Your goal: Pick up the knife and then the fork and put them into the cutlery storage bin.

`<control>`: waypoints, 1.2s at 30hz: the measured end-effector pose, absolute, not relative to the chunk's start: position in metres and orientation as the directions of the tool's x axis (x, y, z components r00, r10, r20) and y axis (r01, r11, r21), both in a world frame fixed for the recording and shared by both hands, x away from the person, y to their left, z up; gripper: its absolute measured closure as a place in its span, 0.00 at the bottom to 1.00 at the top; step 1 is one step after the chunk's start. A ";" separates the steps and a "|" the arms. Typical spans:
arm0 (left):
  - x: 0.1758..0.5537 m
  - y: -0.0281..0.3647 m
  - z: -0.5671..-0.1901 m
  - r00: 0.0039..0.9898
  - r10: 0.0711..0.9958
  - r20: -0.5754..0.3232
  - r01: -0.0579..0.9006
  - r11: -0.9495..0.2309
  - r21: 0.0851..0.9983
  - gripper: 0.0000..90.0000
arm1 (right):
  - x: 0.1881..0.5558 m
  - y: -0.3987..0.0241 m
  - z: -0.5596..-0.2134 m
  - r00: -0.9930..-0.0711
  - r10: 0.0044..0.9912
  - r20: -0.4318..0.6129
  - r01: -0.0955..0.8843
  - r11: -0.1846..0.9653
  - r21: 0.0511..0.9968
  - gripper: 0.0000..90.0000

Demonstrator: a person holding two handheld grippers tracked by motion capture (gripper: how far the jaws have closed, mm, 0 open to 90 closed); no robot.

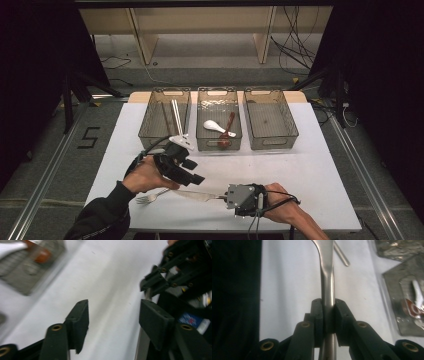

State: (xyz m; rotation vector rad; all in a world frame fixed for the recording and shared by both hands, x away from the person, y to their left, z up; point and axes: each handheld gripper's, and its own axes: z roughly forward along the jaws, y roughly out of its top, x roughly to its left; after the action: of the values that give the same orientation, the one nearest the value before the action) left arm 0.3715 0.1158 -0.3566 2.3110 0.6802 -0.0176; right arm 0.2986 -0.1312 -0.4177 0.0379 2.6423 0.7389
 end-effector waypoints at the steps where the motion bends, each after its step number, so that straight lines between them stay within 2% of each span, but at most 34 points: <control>1: 0.373 0.120 -0.354 0.852 0.480 -0.210 0.487 -0.576 0.657 0.41 | 0.301 -0.133 -0.417 -0.919 0.143 -0.368 -0.070 0.859 0.508 0.89; 8: 0.376 0.144 -0.344 0.806 0.550 -0.220 0.503 -0.439 0.744 0.33 | 0.313 -0.147 -0.416 -0.903 0.221 -0.369 0.001 0.858 0.513 0.89; 18: 0.375 0.176 -0.354 0.751 0.609 -0.254 0.524 -0.316 0.791 0.25 | 0.339 -0.178 -0.410 -0.830 0.421 -0.366 0.163 0.810 0.564 0.89; 27: 0.372 0.192 -0.389 0.705 0.665 -0.248 0.573 -0.329 0.750 0.23 | 0.378 -0.210 -0.392 -0.721 0.631 -0.288 0.324 0.674 0.664 0.88; 36: 0.367 0.196 -0.405 0.688 0.691 -0.224 0.588 -0.349 0.730 0.23 | 0.419 -0.227 -0.374 -0.602 0.766 -0.225 0.425 0.546 0.722 0.89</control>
State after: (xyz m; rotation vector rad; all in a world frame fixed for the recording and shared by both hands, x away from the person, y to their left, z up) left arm 0.3672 0.1959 -0.4050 2.0560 0.9803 0.1543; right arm 0.4192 -0.2268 -0.3743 0.9591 2.2562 0.8547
